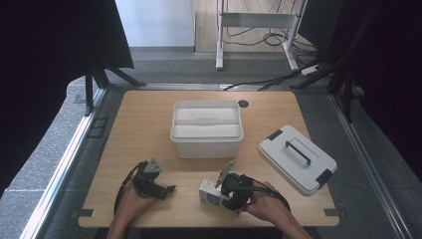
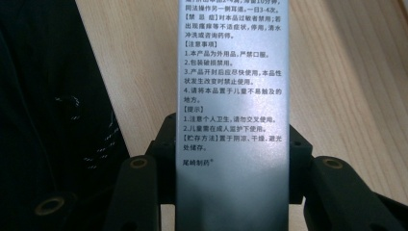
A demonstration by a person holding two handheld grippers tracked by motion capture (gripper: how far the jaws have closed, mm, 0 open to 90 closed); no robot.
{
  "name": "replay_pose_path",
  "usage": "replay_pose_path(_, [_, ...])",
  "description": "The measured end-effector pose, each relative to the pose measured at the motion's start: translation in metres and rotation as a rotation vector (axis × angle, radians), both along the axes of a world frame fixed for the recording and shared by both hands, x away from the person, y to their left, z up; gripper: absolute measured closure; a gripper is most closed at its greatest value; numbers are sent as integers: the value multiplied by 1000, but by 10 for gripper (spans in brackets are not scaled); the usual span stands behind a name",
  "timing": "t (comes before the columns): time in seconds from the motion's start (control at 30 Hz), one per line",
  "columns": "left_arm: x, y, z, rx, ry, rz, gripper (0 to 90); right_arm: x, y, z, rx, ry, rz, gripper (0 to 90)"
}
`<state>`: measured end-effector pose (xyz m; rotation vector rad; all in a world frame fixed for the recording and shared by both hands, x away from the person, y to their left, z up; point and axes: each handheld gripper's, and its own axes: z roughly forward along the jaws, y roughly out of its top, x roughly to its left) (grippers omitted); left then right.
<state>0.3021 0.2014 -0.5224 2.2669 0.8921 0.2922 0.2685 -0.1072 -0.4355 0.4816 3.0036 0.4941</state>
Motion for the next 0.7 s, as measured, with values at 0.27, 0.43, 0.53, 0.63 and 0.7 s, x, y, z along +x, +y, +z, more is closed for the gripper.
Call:
replay_pose_path(0.27, [0,0,0,0,0,0,0,1,0,-2,8,18,13,519])
replay_pose_path(0.43, [0,0,0,-1,0,0,0,-1,-2,11,35,20,14,497])
replay_pose_path(0.53, [0,0,0,-1,0,1,0,-1,-3,22,51,17,18,492])
replay_pose_path(0.63, [0,0,0,-1,0,1,0,-2,-6,35,75,11,23,492])
replay_pose_path(0.7, [0,0,0,-1,0,1,0,-1,-7,43,92,12,26,493])
